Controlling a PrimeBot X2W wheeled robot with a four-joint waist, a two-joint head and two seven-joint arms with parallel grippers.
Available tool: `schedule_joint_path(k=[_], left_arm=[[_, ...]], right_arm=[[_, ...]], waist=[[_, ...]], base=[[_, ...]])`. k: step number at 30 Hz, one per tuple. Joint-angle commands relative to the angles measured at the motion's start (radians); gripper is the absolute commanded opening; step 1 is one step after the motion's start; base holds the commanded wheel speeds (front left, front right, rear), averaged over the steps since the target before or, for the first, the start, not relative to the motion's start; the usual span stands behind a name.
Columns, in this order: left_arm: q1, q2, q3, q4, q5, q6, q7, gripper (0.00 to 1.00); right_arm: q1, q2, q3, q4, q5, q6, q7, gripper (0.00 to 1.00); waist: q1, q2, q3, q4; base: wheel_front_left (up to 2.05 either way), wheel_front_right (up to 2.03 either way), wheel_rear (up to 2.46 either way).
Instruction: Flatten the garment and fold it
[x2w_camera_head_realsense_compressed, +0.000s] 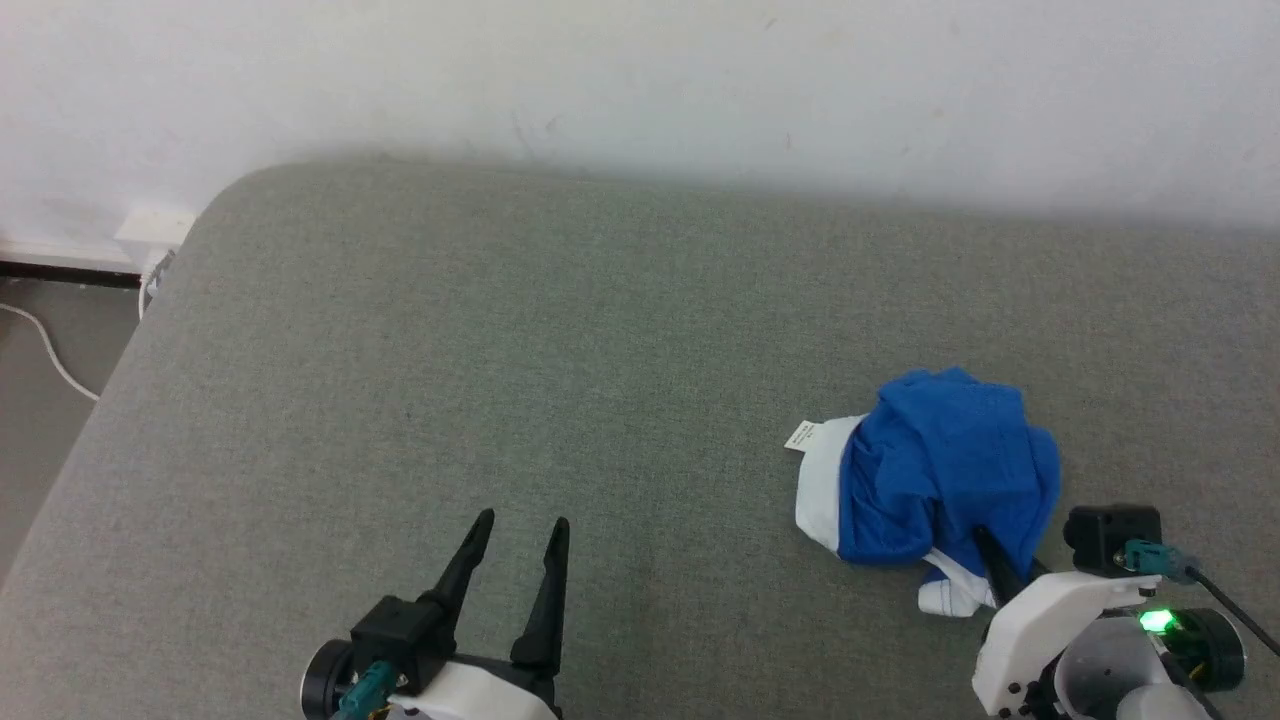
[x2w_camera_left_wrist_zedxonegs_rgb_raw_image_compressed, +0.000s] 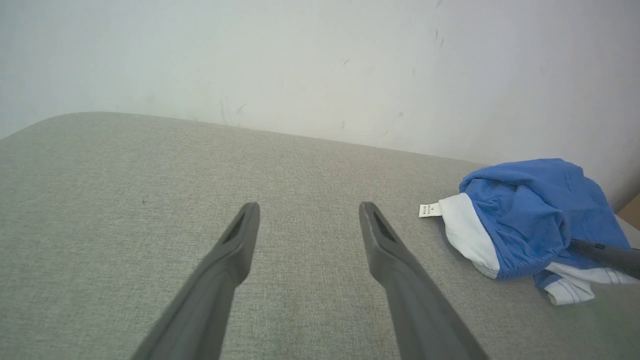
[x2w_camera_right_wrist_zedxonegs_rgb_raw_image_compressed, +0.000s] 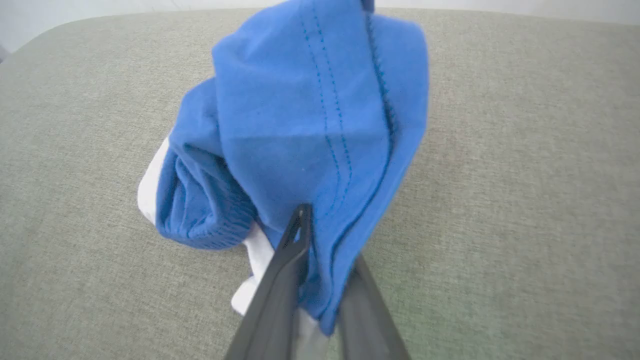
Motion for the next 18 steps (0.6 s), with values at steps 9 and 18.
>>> schedule_joint_path(k=[9,18], left_arm=[[0.002,-0.006,0.005,0.028,0.008,-0.009,-0.005,1.00],[-0.034,-0.006,-0.012,0.036,-0.003,-0.008,-0.005,1.00]], right_arm=[[0.010,0.005,0.012,-0.154,0.104,-0.001,-0.034,0.00],[0.109,-0.014,-0.208,-0.127,0.087,-0.001,0.048,0.00]], waist=[[-0.0001,0.0000,-0.018,-0.114],[-0.0001,0.0000,-0.032,-0.184]], base=[[0.00,0.00,0.00],[0.00,0.00,0.00]])
